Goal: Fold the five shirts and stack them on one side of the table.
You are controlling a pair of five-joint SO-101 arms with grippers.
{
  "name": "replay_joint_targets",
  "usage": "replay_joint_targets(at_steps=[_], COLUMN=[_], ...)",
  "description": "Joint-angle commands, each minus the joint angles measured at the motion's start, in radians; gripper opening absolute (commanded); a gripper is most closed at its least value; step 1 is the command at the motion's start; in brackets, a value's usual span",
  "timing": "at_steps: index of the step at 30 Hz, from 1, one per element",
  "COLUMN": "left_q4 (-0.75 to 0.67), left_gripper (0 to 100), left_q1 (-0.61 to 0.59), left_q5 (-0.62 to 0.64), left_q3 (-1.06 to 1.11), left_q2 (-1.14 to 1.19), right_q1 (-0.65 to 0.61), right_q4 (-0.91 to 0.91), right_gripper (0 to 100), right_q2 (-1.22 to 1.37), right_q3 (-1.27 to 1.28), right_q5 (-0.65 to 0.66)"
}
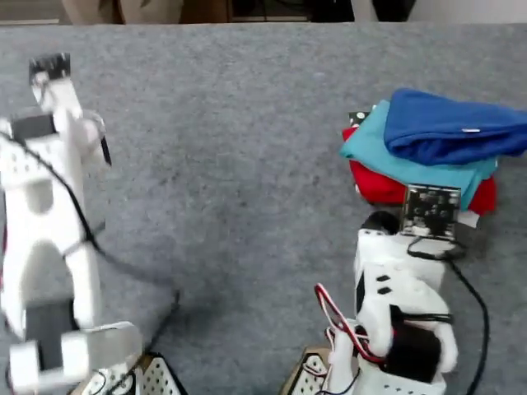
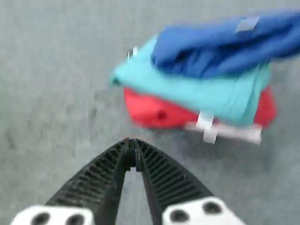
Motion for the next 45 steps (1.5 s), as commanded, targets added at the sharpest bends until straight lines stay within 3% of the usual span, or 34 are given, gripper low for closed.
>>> replay_joint_targets(at_steps=[1, 6, 9, 13, 19, 23, 27, 30, 45], left_q4=[-0.216, -0.535, -0.612, -0.620, -0.623, -0.623, -0.623, -0.623, -0.614], left_gripper=[2, 2, 2, 2, 2, 2, 2, 2, 2], left_q1=[0.017, 0.026, 0.032, 0.034, 0.029, 0.026, 0.026, 0.025, 0.031], left_q5=[-0.008, -0.008, -0.005, 0.000, 0.002, 0.002, 0.002, -0.005, -0.002], left_q3=[0.445, 0.856, 1.034, 1.180, 1.227, 1.269, 1.318, 1.355, 1.482], left_q2=[-0.260, -0.464, -0.573, -0.690, -0.779, -0.817, -0.872, -0.923, -1.282], right_q1=[-0.008, 0.001, -0.005, 0.002, 0.054, 0.193, 0.386, 0.463, 0.478], right_q4=[-0.031, -0.021, 0.003, 0.015, 0.037, 0.017, 0.021, 0.021, 0.021], right_gripper=[0.3, 0.4, 0.4, 0.4, 0.4, 0.4, 0.4, 0.5, 0.5], right_q2=[-0.042, -0.104, -0.162, -0.280, -0.308, -0.302, -0.312, -0.312, -0.312], right_q3=[0.105, 0.214, 0.280, 0.331, 0.470, 0.590, 0.587, 0.587, 0.587], right_q5=[0.008, 0.009, 0.006, 0.008, 0.009, 0.009, 0.009, 0.009, 0.009])
